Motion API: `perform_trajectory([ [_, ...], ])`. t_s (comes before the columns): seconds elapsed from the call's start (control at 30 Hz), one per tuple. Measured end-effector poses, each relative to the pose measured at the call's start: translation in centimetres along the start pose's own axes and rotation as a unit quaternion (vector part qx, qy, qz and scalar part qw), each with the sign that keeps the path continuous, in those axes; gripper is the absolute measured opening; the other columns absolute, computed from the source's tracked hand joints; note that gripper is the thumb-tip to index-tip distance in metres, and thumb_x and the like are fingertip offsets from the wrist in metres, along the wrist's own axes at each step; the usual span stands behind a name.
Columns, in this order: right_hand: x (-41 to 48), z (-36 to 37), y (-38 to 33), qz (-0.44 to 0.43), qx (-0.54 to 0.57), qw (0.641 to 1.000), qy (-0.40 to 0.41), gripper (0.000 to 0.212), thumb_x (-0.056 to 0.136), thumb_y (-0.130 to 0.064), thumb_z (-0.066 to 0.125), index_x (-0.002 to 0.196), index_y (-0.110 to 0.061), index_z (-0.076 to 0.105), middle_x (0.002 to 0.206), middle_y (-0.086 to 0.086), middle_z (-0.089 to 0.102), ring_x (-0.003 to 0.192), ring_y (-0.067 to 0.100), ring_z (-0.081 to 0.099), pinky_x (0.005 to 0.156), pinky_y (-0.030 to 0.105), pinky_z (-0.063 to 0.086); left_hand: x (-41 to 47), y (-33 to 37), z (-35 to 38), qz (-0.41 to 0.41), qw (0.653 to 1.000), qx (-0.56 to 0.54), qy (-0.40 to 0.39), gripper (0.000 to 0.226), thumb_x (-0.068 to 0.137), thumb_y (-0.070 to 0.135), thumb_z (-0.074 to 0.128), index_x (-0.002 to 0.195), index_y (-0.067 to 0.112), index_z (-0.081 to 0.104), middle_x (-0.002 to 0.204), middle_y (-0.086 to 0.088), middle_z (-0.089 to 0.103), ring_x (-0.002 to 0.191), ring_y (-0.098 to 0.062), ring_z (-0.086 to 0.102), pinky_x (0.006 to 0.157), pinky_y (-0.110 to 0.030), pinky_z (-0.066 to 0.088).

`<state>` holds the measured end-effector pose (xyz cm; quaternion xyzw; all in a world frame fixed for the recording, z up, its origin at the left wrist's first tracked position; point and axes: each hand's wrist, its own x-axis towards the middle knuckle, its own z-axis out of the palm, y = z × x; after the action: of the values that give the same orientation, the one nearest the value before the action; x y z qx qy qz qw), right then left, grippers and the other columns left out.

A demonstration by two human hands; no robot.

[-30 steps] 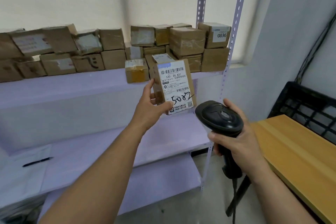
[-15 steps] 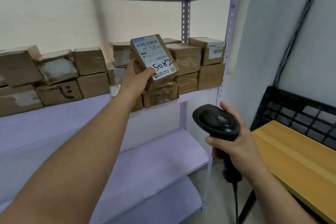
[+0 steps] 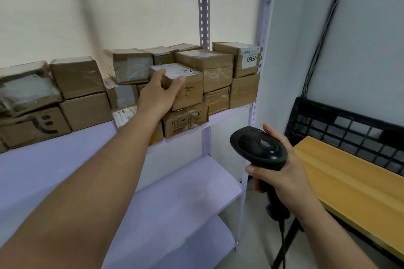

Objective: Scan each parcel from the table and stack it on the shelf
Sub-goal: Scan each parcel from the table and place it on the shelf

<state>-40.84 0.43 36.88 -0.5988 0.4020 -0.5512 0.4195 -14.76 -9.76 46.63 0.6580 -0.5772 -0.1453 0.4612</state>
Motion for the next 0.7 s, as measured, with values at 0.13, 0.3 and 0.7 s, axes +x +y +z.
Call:
perform_trajectory([
  [0.13,0.1,0.3,-0.1,-0.003,-0.007,1.000,0.007,0.091,0.070,0.013,0.076,0.130,-0.048,0.046,0.114,0.008,0.063,0.048,0.029,0.059,0.046,0.034,0.051,-0.1,-0.5,0.2,0.022,0.999,0.028,-0.002,0.074,0.088,0.038,0.067,0.148,0.024,0.027,0.148,-0.007,0.040,0.135,-0.029,0.039,0.107,-0.044,0.034],
  [0.3,-0.1,0.7,-0.4,-0.002,-0.013,1.000,0.017,0.090,0.070,0.012,0.076,0.131,-0.047,0.046,0.110,0.002,0.064,0.047,0.028,0.059,0.046,0.034,0.051,-0.2,-0.8,0.3,0.032,0.999,0.040,0.005,0.084,0.087,0.038,0.068,0.152,0.026,0.016,0.151,-0.006,0.037,0.137,-0.028,0.036,0.107,-0.045,0.034],
  [0.7,-3.5,-2.4,-2.0,-0.009,0.011,1.000,0.010,0.087,0.071,0.012,0.076,0.128,-0.047,0.048,0.108,0.002,0.065,0.046,0.027,0.057,0.045,0.032,0.050,-7.9,1.5,2.7,0.180,0.971,0.096,0.121,0.066,0.088,0.039,0.064,0.144,0.017,0.038,0.140,-0.007,0.045,0.129,-0.022,0.038,0.104,-0.037,0.034],
])
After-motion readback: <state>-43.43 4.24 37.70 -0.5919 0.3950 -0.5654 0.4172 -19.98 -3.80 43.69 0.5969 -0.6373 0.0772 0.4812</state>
